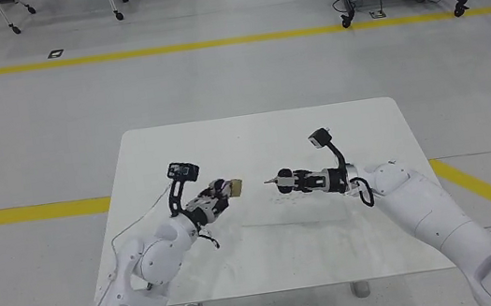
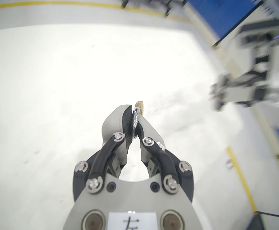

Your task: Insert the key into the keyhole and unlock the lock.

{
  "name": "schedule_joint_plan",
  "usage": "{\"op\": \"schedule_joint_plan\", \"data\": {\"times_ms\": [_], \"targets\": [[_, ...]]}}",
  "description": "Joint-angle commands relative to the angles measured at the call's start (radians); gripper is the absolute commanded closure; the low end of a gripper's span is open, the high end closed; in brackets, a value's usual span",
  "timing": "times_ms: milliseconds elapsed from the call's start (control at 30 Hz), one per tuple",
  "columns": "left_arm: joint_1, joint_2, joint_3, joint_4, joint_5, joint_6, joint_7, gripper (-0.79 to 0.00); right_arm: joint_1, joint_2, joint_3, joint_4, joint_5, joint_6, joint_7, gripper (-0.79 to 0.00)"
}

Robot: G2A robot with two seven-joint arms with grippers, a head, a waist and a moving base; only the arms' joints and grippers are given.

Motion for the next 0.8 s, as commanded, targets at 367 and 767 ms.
{"op": "schedule_joint_plan", "data": {"times_ms": [367, 767], "targets": [[0.015, -0.006, -0.008, 0.158, -0.382, -0.302, 0.056, 0.000, 0.000, 0.000, 0.000, 0.000, 0.000, 0.000, 0.000, 0.000], [-0.075, -0.042, 0.091, 0.302, -0.857, -0.332, -0.031, 0.000, -0.085, -0.036, 0.017, -0.090, -0.029, -0.059, -0.336, 0.000]]}}
